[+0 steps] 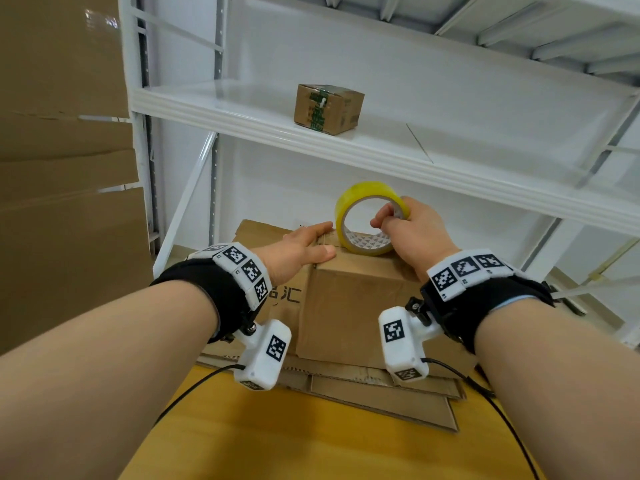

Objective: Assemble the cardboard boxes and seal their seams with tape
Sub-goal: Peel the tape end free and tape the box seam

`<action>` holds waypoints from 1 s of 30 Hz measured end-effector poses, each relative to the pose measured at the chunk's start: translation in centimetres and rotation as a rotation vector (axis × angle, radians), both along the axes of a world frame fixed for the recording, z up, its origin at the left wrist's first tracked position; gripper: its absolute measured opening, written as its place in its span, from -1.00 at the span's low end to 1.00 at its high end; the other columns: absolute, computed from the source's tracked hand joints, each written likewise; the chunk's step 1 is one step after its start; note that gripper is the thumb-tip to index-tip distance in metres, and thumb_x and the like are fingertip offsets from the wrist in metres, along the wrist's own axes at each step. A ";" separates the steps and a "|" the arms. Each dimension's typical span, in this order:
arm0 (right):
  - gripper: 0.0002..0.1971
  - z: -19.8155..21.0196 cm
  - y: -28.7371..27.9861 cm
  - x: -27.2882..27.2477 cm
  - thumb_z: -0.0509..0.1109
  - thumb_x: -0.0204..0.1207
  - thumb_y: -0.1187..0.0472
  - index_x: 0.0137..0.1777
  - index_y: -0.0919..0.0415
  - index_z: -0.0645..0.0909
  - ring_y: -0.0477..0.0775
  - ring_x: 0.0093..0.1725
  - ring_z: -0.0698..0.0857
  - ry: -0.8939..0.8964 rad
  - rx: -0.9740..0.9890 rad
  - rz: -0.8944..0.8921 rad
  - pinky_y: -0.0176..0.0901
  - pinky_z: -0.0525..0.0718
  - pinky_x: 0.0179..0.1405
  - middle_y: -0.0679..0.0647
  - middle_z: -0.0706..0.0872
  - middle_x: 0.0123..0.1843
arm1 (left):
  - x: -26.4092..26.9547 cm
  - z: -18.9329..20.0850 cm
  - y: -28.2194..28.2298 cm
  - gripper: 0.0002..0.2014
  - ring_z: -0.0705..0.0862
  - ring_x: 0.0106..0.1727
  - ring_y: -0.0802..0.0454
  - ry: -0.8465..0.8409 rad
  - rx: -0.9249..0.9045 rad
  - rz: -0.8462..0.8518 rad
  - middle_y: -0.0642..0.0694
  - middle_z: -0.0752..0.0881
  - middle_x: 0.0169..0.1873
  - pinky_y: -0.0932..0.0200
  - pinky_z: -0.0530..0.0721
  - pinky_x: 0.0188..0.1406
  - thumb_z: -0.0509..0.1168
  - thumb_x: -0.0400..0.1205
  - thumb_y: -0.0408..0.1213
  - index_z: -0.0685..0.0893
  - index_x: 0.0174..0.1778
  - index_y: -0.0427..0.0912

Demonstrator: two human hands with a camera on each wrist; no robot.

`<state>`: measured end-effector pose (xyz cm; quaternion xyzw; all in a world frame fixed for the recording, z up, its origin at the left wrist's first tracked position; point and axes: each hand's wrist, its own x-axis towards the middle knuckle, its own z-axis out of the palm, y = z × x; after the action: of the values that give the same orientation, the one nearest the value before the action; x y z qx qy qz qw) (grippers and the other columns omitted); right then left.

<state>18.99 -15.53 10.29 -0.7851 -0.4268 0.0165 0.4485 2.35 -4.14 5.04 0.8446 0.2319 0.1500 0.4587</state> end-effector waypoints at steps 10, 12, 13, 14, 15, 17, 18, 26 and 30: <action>-0.82 -0.4 -0.4 0.2 0.28 0.55 0.27 -0.01 0.04 0.69 -0.07 0.02 0.76 0.071 0.028 -0.006 0.05 0.72 0.17 -0.10 0.85 -0.11 | 0.2 1.8 -1.3 0.13 -0.39 0.66 -0.04 0.363 0.370 -0.030 0.06 -0.33 0.66 -0.35 -0.24 0.60 0.15 0.33 0.54 -0.31 0.66 0.18; -0.85 -0.5 -0.4 0.3 0.32 0.53 0.24 -0.02 0.02 0.69 -0.03 0.02 0.77 0.059 0.015 -0.004 0.09 0.72 0.18 -0.07 0.85 -0.10 | 0.5 1.5 -1.2 0.16 -0.39 0.65 -0.02 0.424 0.532 0.008 0.09 -0.34 0.66 -0.40 -0.25 0.58 0.22 0.33 0.53 -0.32 0.66 0.17; -0.89 -0.6 -0.3 0.4 0.37 0.51 0.22 -0.04 0.02 0.69 0.01 0.02 0.77 0.054 0.004 -0.001 0.12 0.72 0.18 -0.04 0.84 -0.09 | 0.6 1.5 -1.0 0.17 -0.39 0.66 -0.02 0.459 0.620 0.022 0.09 -0.34 0.66 -0.41 -0.26 0.57 0.25 0.32 0.52 -0.31 0.66 0.17; -0.91 -0.6 -0.2 0.5 0.42 0.48 0.19 -0.05 0.01 0.69 0.05 0.02 0.77 0.050 -0.008 0.006 0.14 0.73 0.17 0.00 0.83 -0.07 | 0.7 1.6 -0.9 0.18 -0.38 0.66 -0.02 0.492 0.705 0.027 0.09 -0.33 0.66 -0.42 -0.26 0.56 0.27 0.31 0.52 -0.30 0.66 0.17; -0.91 -0.6 -0.2 0.6 0.47 0.46 0.17 -0.06 0.01 0.70 0.08 0.00 0.77 0.048 -0.026 0.014 0.17 0.73 0.17 0.03 0.82 -0.07 | 0.8 1.7 -0.8 0.20 -0.38 0.66 -0.03 0.518 0.773 0.028 0.09 -0.33 0.66 -0.43 -0.27 0.56 0.28 0.29 0.52 -0.30 0.66 0.17; -0.86 -0.2 -0.2 0.7 0.52 0.42 0.10 -0.04 0.03 0.70 0.11 -0.01 0.76 0.041 -0.077 0.039 0.19 0.73 0.16 0.07 0.80 -0.07 | 1.1 2.1 -0.8 0.20 -0.38 0.66 -0.04 0.553 0.830 0.022 0.12 -0.32 0.66 -0.45 -0.28 0.55 0.26 0.27 0.55 -0.31 0.65 0.20; -0.83 0.1 -0.3 0.7 0.52 0.42 0.06 -0.03 0.04 0.70 0.13 -0.01 0.76 0.035 -0.114 0.057 0.18 0.72 0.17 0.08 0.80 -0.07 | 1.2 2.3 -0.9 0.19 -0.38 0.66 -0.05 0.561 0.829 0.020 0.14 -0.31 0.66 -0.47 -0.28 0.54 0.26 0.26 0.56 -0.30 0.65 0.22; -0.69 1.3 -1.0 1.2 0.35 0.57 -0.16 0.18 -0.01 0.67 0.10 0.05 0.71 -0.020 -0.352 0.077 0.05 0.63 0.24 0.03 0.77 0.07 | 1.3 3.4 -0.7 0.15 -0.43 0.64 -0.03 0.572 0.851 0.027 0.18 -0.29 0.66 -0.46 -0.29 0.54 0.30 0.32 0.48 -0.24 0.67 0.19; -0.67 1.7 0.1 0.0 0.35 0.58 -0.12 0.24 0.01 0.65 0.14 0.11 0.71 -0.007 -0.322 0.096 0.12 0.62 0.30 0.06 0.75 0.13 | 0.9 5.0 -0.1 0.07 -0.42 0.64 -0.03 0.596 0.869 0.016 0.17 -0.26 0.67 -0.41 -0.27 0.57 0.40 0.41 0.28 -0.15 0.69 0.16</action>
<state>18.97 -15.44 11.99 -0.8256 -0.4573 0.1032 0.3139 3.28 -4.28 10.07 0.9611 0.2753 -0.0110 -0.0211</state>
